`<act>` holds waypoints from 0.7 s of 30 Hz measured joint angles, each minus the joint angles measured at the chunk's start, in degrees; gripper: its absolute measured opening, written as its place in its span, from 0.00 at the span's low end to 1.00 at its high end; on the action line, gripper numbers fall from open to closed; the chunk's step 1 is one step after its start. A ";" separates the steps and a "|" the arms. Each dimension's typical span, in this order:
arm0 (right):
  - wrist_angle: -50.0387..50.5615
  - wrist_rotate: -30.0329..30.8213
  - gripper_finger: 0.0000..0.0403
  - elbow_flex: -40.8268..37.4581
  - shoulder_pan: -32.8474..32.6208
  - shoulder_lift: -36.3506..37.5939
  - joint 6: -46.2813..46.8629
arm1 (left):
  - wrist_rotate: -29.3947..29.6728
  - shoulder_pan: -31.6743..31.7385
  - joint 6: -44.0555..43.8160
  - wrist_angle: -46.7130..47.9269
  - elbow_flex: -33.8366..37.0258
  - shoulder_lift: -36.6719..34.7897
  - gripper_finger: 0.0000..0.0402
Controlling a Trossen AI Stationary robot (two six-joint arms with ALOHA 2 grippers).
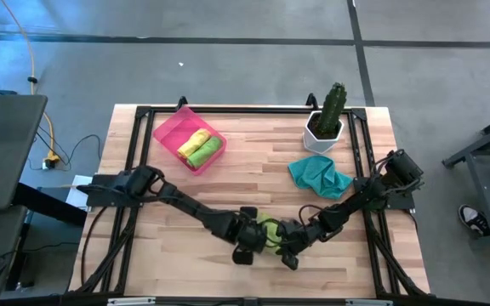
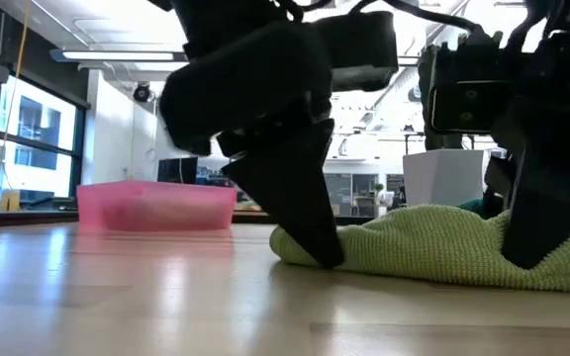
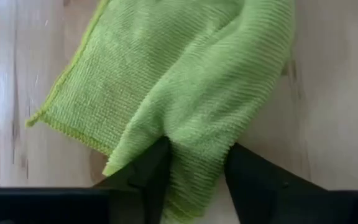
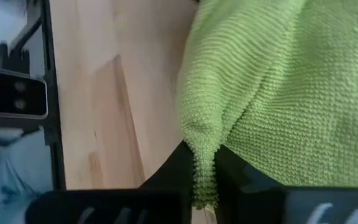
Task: Roll microfiber towels into tight, uniform cylinder then place into a basket
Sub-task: Roll the light green microfiber cloth
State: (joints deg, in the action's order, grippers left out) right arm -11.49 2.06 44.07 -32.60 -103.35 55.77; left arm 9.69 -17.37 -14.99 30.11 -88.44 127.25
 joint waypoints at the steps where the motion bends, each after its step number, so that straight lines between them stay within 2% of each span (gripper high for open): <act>1: -0.01 -0.08 0.05 0.00 0.00 0.00 -1.29 | -0.86 0.15 -1.36 0.03 0.25 -0.04 0.32; 7: 1.66 -2.67 0.23 1.08 0.45 0.73 -10.90 | -9.52 -0.06 -9.45 1.34 0.34 -0.25 0.15; 10: 5.76 -6.84 0.32 2.32 1.35 3.09 -17.06 | -15.29 -0.48 -13.23 0.68 0.44 -0.25 0.10; 13: 10.93 -7.63 0.35 3.77 1.81 6.44 -22.15 | -20.70 -0.98 -15.78 0.05 0.58 -0.25 0.07; 17: 16.14 -3.39 0.35 4.04 0.26 10.18 -29.93 | -24.69 -0.73 -17.95 -0.67 0.72 -0.07 0.07; 21: 17.94 2.33 0.33 3.74 -4.73 11.94 -32.41 | -27.67 0.75 -20.16 -1.82 0.96 0.11 0.07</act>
State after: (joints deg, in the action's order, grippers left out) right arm 6.46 4.38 47.82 -37.33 -91.41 23.36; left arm -17.99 -16.62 -35.15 28.29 -87.48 127.36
